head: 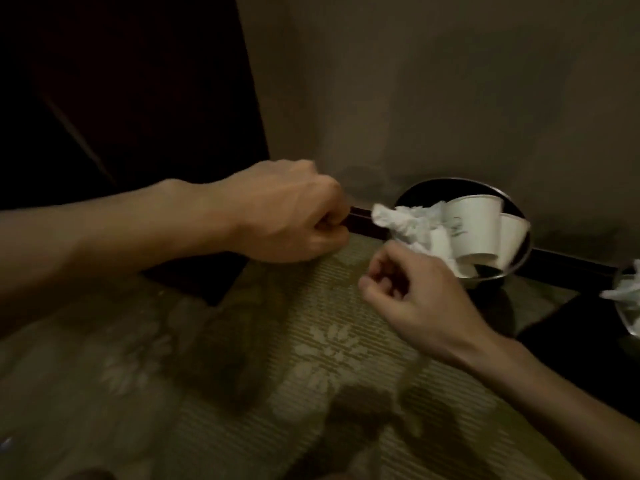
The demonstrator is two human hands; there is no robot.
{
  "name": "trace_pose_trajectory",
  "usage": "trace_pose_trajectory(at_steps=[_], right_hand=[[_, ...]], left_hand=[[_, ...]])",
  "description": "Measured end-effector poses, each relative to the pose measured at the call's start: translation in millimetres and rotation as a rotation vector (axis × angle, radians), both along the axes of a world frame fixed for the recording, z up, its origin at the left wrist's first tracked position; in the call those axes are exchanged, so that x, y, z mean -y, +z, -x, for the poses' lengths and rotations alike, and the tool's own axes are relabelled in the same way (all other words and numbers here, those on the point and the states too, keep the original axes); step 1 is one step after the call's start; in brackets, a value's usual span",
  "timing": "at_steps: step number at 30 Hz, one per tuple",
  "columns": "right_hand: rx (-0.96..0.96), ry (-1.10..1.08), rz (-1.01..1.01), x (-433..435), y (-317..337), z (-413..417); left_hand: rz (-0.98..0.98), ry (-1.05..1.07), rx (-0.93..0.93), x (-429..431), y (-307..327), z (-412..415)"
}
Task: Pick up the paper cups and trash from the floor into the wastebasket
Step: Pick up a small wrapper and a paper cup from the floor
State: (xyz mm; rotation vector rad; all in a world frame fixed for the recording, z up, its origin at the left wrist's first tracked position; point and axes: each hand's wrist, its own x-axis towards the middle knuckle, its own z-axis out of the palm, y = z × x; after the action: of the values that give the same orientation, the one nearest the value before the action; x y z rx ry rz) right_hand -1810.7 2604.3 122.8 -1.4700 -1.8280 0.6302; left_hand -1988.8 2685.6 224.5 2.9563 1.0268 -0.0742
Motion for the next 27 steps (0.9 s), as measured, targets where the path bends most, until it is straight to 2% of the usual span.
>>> trace_pose_trajectory(at_steps=[6, 10, 14, 19, 25, 27], right_hand=[[-0.013, 0.453, 0.041, 12.8, -7.1, 151.6], [0.075, 0.754, 0.097, 24.0, -17.8, 256.1], [0.232, 0.998, 0.279, 49.6, -42.6, 359.5], [0.431, 1.062, 0.409, 78.3, -78.3, 467.7], [0.625, 0.978, 0.39, 96.7, -89.0, 555.3], [0.698, 0.949, 0.357, 91.1, -103.2, 574.3]], left_hand=[[0.008, 0.272, -0.137, 98.0, -17.3, 175.8], [-0.026, 0.563, -0.068, 184.2, -50.7, 296.3], [0.098, 0.951, 0.015, 273.1, -111.3, 398.0], [0.196, 1.244, 0.271, 335.7, -195.5, 478.6], [0.298, 1.337, 0.661, 345.9, -242.8, 546.5], [0.326, 1.342, 0.718, 340.7, -251.3, 563.6]])
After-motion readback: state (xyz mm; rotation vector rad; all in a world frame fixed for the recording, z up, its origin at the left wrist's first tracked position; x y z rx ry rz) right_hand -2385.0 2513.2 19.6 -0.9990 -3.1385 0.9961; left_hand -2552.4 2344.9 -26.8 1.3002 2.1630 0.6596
